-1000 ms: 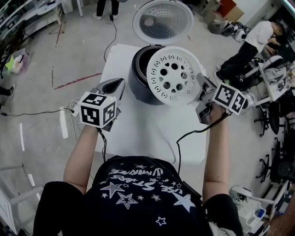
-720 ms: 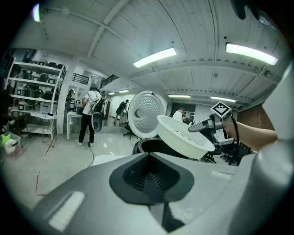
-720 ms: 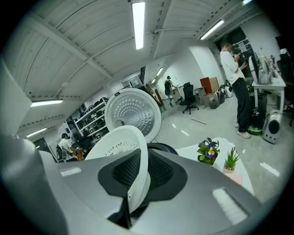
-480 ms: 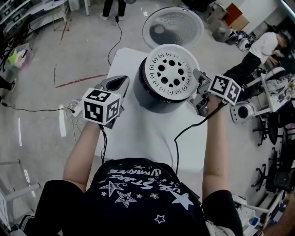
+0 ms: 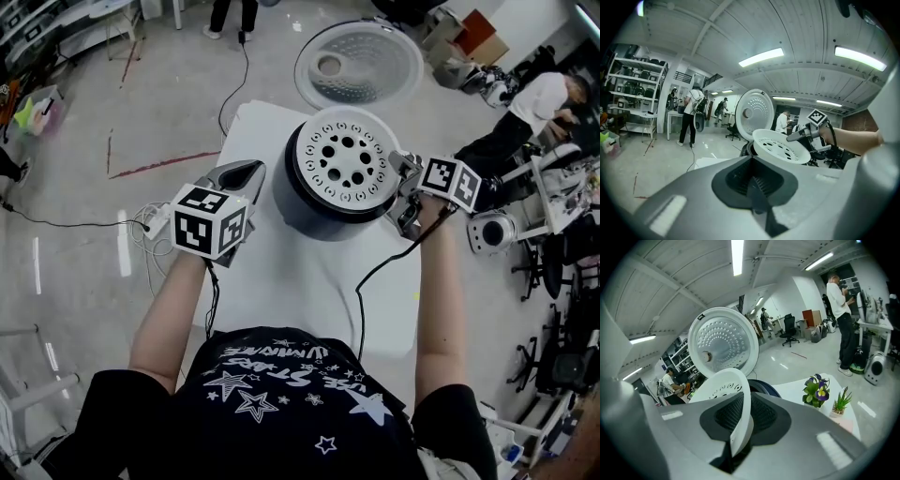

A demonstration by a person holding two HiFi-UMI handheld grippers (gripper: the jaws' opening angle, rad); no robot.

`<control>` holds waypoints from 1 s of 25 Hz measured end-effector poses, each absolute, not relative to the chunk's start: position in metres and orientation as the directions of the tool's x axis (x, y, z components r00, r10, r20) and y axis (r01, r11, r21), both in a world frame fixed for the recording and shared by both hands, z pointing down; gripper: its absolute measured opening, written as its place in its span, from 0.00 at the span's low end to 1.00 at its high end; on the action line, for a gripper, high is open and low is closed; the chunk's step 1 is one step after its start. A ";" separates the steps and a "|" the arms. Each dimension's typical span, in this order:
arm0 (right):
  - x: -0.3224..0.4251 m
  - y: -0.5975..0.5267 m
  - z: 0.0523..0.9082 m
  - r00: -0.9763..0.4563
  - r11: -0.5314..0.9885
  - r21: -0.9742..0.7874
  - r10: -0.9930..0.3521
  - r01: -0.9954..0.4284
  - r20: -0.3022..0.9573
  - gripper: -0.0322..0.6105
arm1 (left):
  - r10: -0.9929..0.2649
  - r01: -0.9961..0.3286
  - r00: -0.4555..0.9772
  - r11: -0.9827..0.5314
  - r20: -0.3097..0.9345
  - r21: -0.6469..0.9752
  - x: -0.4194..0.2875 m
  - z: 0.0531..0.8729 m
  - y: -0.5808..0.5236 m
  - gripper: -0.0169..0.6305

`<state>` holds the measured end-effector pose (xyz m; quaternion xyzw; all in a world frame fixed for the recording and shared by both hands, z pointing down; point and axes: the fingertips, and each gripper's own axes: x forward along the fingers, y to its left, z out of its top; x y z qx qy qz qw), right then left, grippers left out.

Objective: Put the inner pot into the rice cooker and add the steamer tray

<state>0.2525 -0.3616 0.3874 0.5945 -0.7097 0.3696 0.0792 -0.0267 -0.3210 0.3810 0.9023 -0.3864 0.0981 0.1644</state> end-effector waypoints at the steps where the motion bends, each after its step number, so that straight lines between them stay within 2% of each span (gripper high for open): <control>1: 0.252 -0.363 0.389 -0.282 0.016 -0.434 -0.781 -0.901 0.557 0.16 | -0.664 -0.729 0.682 -0.647 0.306 0.222 -0.028 0.382 -0.323 0.04; 10: 0.252 -0.370 0.405 -0.252 0.005 -0.367 -0.737 -0.930 0.628 0.16 | -0.654 -0.728 0.683 -0.644 0.324 0.235 -0.031 0.387 -0.330 0.04; 21: 0.259 -0.368 0.417 -0.218 -0.003 -0.332 -0.749 -0.943 0.625 0.17 | -0.655 -0.734 0.677 -0.635 0.337 0.239 -0.026 0.392 -0.326 0.04; 23: 0.254 -0.369 0.415 -0.217 0.018 -0.310 -0.752 -0.951 0.622 0.19 | -0.656 -0.737 0.674 -0.633 0.341 0.239 -0.029 0.392 -0.326 0.04; 25: 0.248 -0.370 0.414 -0.211 0.042 -0.276 -0.755 -0.960 0.621 0.25 | -0.656 -0.739 0.671 -0.631 0.344 0.238 -0.033 0.394 -0.325 0.04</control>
